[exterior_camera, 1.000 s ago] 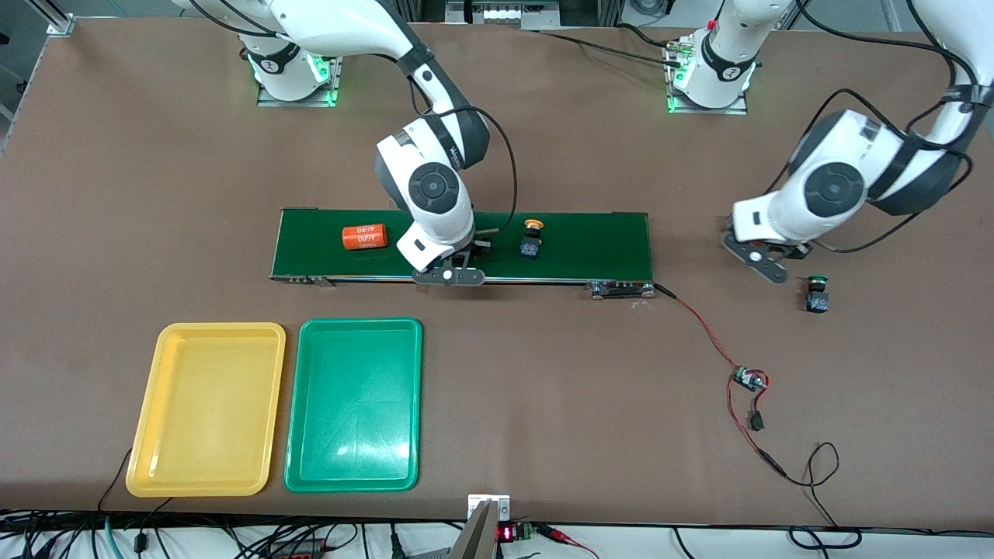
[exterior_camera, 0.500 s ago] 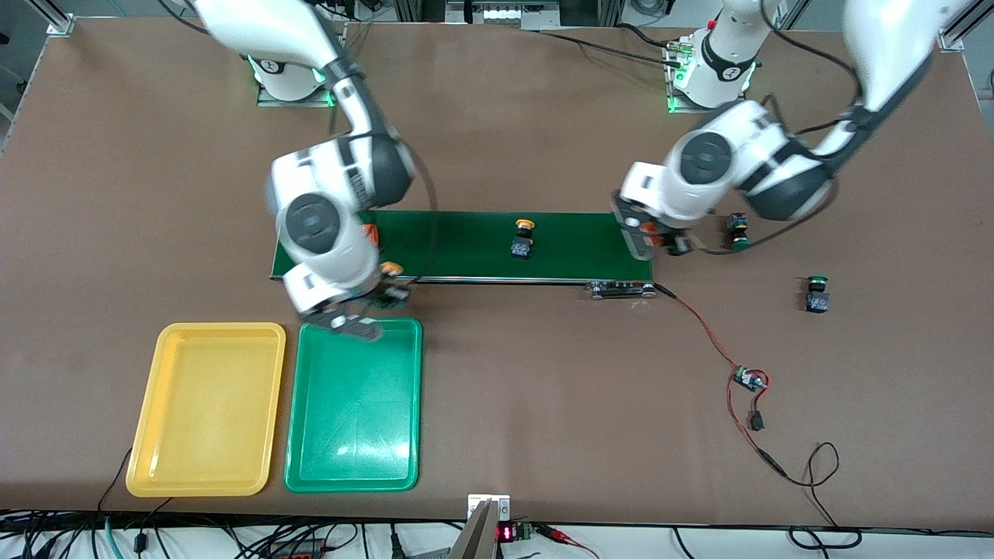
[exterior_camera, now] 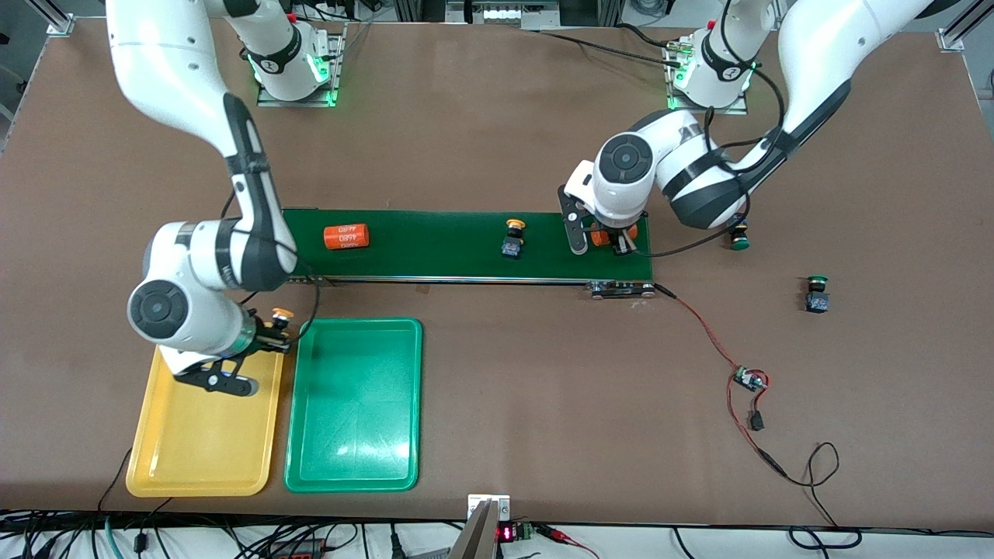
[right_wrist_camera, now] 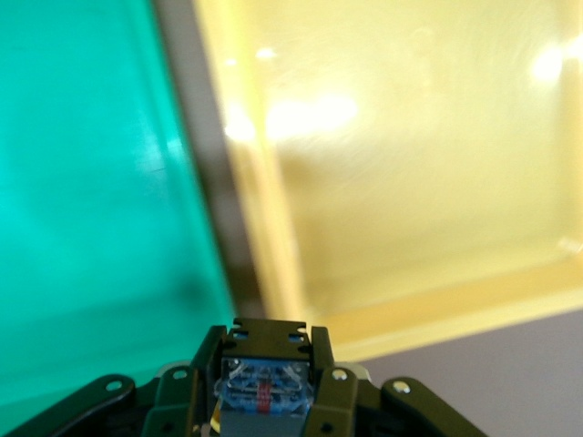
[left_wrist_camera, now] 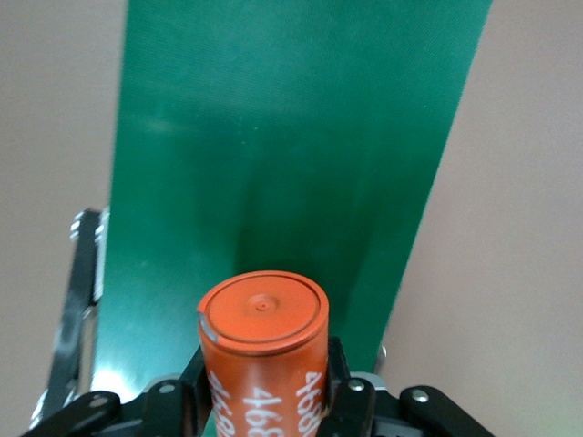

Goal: Sort buttons by color to trays

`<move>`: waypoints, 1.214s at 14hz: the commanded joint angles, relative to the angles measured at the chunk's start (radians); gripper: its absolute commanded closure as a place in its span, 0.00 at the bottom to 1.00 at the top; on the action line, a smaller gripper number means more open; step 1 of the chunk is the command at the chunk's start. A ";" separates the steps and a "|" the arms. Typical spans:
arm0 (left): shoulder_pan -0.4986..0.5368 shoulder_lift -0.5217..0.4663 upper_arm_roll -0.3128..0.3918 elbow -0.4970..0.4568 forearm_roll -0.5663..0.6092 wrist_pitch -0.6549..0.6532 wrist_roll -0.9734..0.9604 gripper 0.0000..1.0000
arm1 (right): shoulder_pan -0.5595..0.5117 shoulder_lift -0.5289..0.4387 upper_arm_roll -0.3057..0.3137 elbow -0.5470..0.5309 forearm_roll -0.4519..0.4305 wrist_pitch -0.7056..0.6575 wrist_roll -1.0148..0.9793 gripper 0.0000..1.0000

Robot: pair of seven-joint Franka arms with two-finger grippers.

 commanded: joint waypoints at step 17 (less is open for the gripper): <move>0.217 -0.036 -0.084 0.332 -0.002 -0.505 -0.166 0.00 | 0.006 -0.086 0.024 0.030 0.114 -0.107 -0.233 0.00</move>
